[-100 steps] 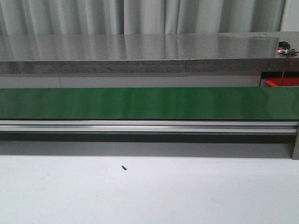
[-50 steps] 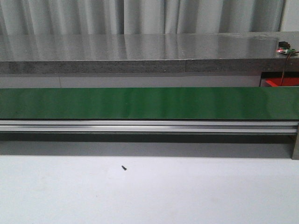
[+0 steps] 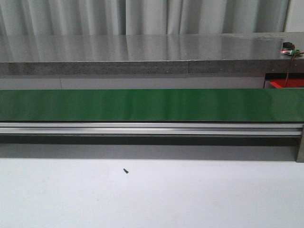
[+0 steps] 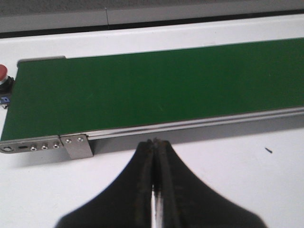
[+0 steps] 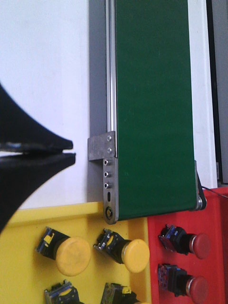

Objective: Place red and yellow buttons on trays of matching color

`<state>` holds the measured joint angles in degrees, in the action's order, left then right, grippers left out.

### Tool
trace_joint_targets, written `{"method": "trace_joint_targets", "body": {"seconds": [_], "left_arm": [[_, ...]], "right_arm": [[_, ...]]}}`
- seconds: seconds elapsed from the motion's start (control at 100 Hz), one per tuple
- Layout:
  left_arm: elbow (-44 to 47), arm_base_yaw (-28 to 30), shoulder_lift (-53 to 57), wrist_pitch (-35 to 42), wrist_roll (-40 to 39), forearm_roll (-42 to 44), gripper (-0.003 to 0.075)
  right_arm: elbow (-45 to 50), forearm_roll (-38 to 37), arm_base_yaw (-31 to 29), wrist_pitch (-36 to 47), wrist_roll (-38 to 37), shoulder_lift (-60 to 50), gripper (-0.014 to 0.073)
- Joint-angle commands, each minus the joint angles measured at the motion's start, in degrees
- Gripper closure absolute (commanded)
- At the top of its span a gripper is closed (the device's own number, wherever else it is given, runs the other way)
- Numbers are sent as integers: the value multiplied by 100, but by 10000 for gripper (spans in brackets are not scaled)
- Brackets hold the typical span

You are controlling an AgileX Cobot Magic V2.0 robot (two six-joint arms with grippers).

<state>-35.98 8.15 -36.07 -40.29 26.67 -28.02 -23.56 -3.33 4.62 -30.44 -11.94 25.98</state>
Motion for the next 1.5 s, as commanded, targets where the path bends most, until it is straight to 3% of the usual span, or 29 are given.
{"method": "trace_joint_targets", "body": {"seconds": [0.0,0.15,0.43,0.62,0.71,0.76,0.88,0.95,1.49], "left_arm": [[-290,84,-54,610,-410,-74,740],[-653,557,-440,591,-840,294,740],[-1464,1750,-1622,183,-851,216,739],[-1874,2186,-2495,161,-851,216,720],[-2119,2224,-2957,90,-851,211,620],[-2265,2224,-3195,49,-802,211,523],[-2627,2224,-3712,44,-802,211,210],[-2876,2224,-4011,55,-802,211,104],[-4988,2224,-6507,-150,-2230,266,101]], "right_arm": [[-149,-40,11,460,51,4,715],[-149,-40,11,491,51,4,715],[-149,-40,11,502,51,4,715],[-149,-40,11,528,51,4,715],[-149,-40,11,544,51,4,715],[-149,-40,11,550,51,4,715],[-149,-40,11,550,51,4,715],[-149,-40,11,550,51,4,715],[-144,-40,11,544,51,4,715]]}}
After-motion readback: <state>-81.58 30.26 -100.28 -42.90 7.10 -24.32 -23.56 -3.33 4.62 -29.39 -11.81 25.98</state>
